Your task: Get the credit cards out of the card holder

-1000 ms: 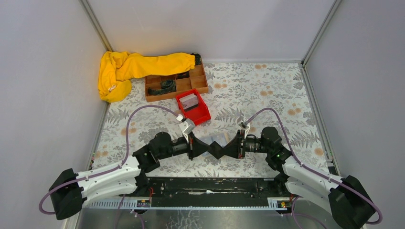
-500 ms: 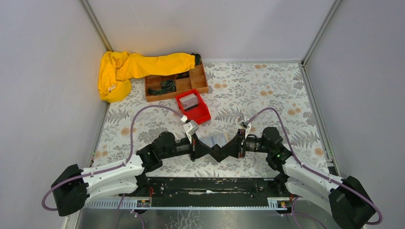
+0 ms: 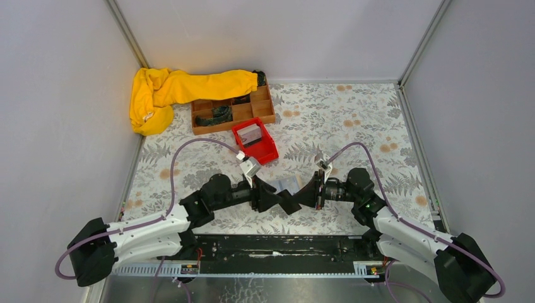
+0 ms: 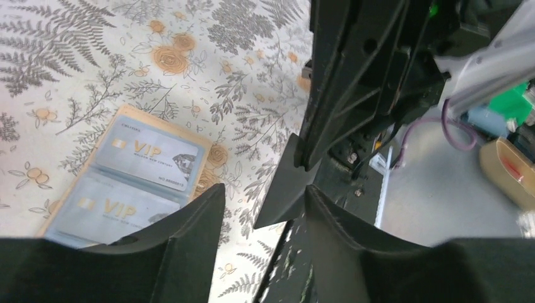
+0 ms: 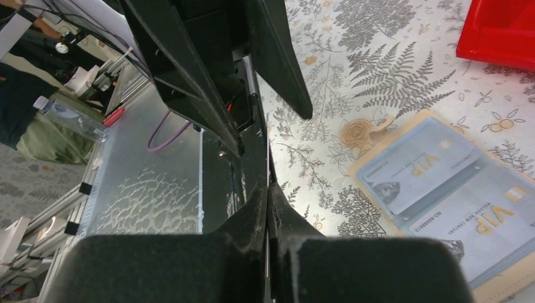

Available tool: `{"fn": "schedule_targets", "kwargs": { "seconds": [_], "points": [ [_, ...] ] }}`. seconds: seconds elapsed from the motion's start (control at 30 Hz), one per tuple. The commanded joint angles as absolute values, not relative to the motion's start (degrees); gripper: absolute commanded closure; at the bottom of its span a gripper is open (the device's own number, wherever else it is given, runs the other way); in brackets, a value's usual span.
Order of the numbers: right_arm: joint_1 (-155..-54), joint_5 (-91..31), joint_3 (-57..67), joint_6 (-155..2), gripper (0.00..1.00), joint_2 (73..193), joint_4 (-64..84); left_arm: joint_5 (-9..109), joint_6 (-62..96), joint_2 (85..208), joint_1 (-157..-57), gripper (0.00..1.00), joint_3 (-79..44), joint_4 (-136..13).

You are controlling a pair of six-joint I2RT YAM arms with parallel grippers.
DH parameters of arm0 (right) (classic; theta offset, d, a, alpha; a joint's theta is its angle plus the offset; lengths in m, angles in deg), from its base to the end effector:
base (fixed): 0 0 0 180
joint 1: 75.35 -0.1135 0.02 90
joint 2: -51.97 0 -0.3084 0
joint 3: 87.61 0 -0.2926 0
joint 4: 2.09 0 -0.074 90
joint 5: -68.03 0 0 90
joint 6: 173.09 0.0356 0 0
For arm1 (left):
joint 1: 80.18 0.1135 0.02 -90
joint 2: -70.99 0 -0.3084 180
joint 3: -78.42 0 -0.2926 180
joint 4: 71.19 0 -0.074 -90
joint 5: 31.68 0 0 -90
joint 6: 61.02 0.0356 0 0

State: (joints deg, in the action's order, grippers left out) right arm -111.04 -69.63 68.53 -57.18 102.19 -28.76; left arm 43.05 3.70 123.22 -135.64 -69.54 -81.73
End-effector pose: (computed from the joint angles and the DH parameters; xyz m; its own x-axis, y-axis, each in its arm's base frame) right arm 0.1331 0.1280 0.2211 -0.4301 0.0534 -0.9012 -0.8953 0.1028 0.4334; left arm 0.1128 -0.1804 0.2381 -0.4882 -0.0174 -0.8726 0.8111 0.3602 -0.4609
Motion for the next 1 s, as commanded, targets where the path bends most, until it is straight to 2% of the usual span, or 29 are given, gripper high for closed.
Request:
{"fn": "schedule_targets", "kwargs": {
  "seconds": [0.0,0.1,0.23,0.5,0.63,0.97],
  "points": [
    [-111.0,-63.2,67.7,-57.2,1.0,99.5,-30.2,52.3,5.3,121.3,-135.8,0.35,-69.7,-81.3],
    [-111.0,-53.3,66.5,-60.4,1.0,94.7,-21.5,63.4,5.3,120.4,-135.7,0.28,-68.5,-76.5],
    [-111.0,-38.6,65.1,-62.0,1.0,89.6,-11.6,76.6,7.5,123.6,-135.7,0.28,-63.6,-69.8],
    [-111.0,-28.7,65.2,-62.7,1.0,86.2,-4.9,85.3,19.0,143.7,-134.6,0.29,-46.1,-59.4],
    [-111.0,-25.9,65.2,-63.5,1.0,84.8,-1.7,81.2,19.7,150.9,-130.7,0.29,-41.1,-60.8],
    [-110.9,-23.6,65.3,-66.5,1.0,82.4,2.1,80.2,21.1,165.7,-127.1,0.3,-30.5,-58.5]
  ]
}}
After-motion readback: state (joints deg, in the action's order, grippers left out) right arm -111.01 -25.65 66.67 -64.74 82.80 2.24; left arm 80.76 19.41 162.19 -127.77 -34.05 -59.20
